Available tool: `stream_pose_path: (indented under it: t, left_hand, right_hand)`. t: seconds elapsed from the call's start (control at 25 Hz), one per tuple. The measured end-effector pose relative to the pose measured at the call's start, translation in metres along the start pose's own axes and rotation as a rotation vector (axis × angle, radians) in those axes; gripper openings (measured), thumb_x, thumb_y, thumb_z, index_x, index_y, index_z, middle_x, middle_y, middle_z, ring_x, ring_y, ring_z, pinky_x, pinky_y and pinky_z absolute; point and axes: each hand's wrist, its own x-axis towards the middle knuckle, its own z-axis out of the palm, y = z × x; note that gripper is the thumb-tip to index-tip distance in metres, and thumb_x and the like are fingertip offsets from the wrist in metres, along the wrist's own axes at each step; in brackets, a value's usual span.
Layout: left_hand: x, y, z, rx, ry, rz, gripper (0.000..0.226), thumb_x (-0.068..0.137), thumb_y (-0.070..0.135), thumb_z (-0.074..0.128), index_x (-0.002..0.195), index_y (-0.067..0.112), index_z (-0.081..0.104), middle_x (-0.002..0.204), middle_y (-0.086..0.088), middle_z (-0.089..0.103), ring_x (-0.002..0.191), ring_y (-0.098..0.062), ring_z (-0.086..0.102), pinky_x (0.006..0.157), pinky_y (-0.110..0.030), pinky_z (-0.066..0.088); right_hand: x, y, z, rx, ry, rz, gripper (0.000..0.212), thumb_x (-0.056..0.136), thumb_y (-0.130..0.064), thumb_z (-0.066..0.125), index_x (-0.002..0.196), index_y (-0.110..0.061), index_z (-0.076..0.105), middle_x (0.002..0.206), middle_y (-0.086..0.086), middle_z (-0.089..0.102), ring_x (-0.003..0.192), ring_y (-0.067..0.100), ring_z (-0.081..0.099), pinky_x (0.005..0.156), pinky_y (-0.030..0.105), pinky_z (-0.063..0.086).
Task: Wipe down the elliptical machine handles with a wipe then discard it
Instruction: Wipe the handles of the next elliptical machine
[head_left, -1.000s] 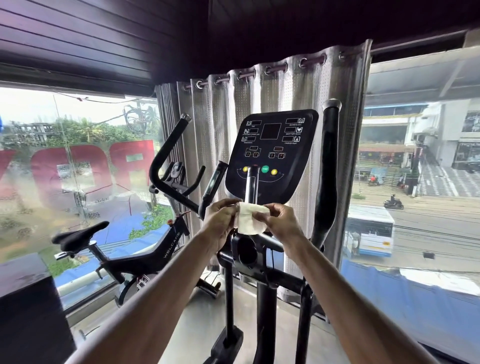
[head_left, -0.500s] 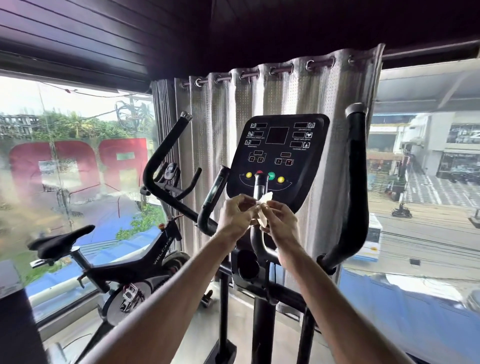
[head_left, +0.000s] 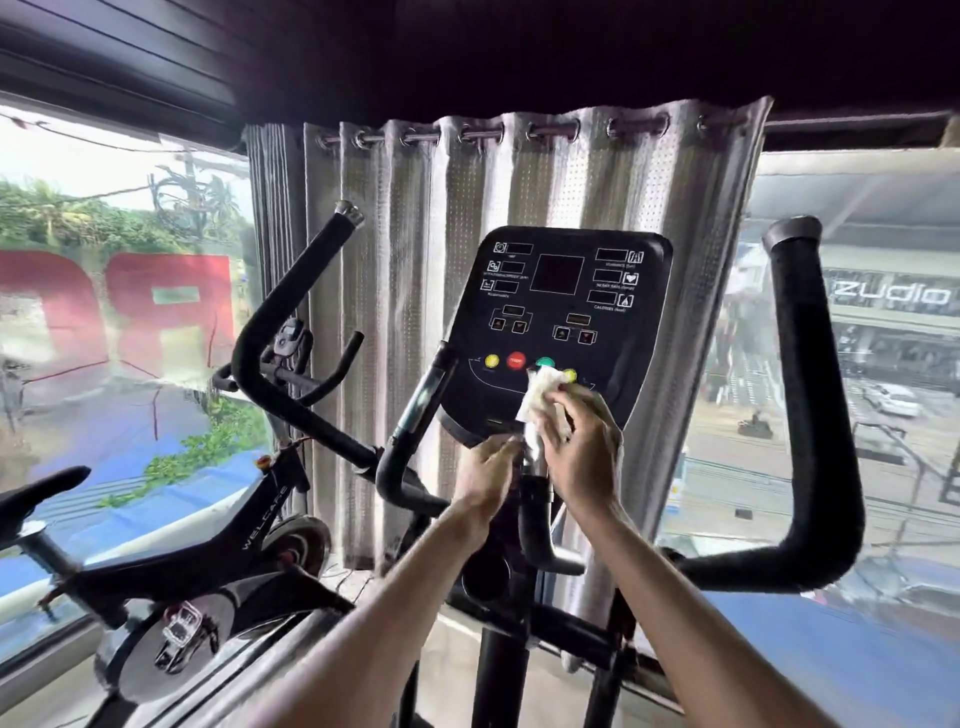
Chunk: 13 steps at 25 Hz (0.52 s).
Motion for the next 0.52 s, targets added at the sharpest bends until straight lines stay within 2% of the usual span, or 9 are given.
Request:
stream_pose_path:
  t: [0.08,0.16,0.32,0.44,0.52]
  left_hand:
    - [0.002,-0.001,0.005,-0.144,-0.107,-0.040,0.023,0.104,0.028,0.052,0.097,0.021,0.072,0.089,0.001,0.072,0.086,-0.019,0.066,0.082,-0.034,0.056]
    - [0.007,-0.010,0.005,-0.215,-0.148,-0.064,0.028,0.107,0.027,0.048,0.096,0.019,0.073,0.089,-0.002,0.071,0.085,-0.019,0.065,0.086,-0.036,0.053]
    - [0.009,-0.022,0.007,-0.266,-0.190,-0.019,0.030,0.103,0.034,0.050,0.095,0.021,0.075,0.095,-0.008,0.069,0.089,-0.024,0.062,0.088,-0.039,0.050]
    - [0.008,-0.023,0.007,-0.274,-0.188,-0.021,0.032,0.105,0.035,0.051,0.102,0.011,0.072,0.092,-0.007,0.068,0.087,-0.023,0.062,0.084,-0.038,0.050]
    - [0.007,-0.024,0.008,-0.261,-0.175,-0.014,0.034,0.107,0.033,0.050,0.104,0.006,0.069,0.086,-0.005,0.069,0.082,-0.020,0.064,0.083,-0.036,0.051]
  right_hand:
    - [0.005,0.002,0.002,-0.106,-0.036,-0.140,0.019,0.084,-0.012,0.078,0.103,-0.009,0.077,0.118,0.004,0.068,0.105,0.021,0.064,0.093,0.028,0.052]
    - [0.014,0.004,0.002,-0.183,-0.029,-0.195,0.017,0.087,-0.014,0.076,0.103,-0.009,0.077,0.111,0.003,0.069,0.098,0.024,0.066,0.085,0.038,0.057]
    - [0.021,0.004,0.000,-0.255,-0.066,-0.319,0.015,0.088,-0.015,0.074,0.101,-0.008,0.075,0.100,0.004,0.068,0.090,0.026,0.065,0.080,0.038,0.056]
    - [0.026,0.002,-0.002,-0.254,-0.034,-0.261,0.018,0.091,-0.013,0.071,0.106,-0.006,0.075,0.105,0.006,0.067,0.093,0.024,0.064,0.082,0.038,0.057]
    - [0.026,-0.002,0.001,-0.366,-0.062,-0.338,0.017,0.089,-0.017,0.073,0.104,-0.010,0.077,0.114,0.004,0.065,0.103,0.025,0.058,0.089,0.040,0.053]
